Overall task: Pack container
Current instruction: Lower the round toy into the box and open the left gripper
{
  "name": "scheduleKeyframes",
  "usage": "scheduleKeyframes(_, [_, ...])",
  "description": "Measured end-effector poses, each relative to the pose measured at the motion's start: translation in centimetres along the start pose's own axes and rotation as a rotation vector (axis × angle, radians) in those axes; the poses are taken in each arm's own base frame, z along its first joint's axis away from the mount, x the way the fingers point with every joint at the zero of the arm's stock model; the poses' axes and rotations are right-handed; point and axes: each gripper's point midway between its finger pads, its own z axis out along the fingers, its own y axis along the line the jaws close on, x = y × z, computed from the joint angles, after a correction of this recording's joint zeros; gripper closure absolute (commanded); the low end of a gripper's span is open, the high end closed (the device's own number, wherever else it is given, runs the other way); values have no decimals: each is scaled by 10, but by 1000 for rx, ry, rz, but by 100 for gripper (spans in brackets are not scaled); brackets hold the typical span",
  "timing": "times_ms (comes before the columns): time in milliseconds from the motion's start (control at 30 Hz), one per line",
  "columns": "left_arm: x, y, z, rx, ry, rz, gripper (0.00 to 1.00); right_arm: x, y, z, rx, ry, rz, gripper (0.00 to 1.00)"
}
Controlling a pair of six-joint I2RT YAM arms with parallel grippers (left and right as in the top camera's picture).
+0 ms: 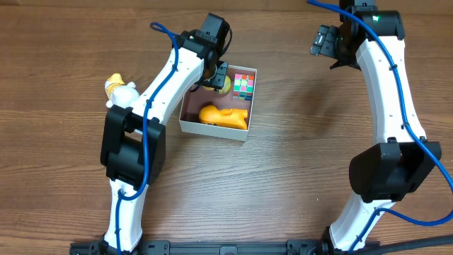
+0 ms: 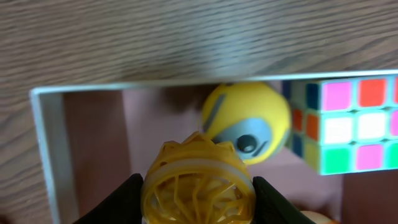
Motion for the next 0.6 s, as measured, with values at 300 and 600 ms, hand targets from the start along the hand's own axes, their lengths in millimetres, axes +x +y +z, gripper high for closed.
scheduleKeyframes(300, [3, 17, -1, -96, 2, -56, 62, 0, 0, 0, 0, 0, 0, 0])
scheduleKeyframes(600, [8, 22, 17, -133, 30, -69, 62, 0, 0, 0, 0, 0, 0, 0])
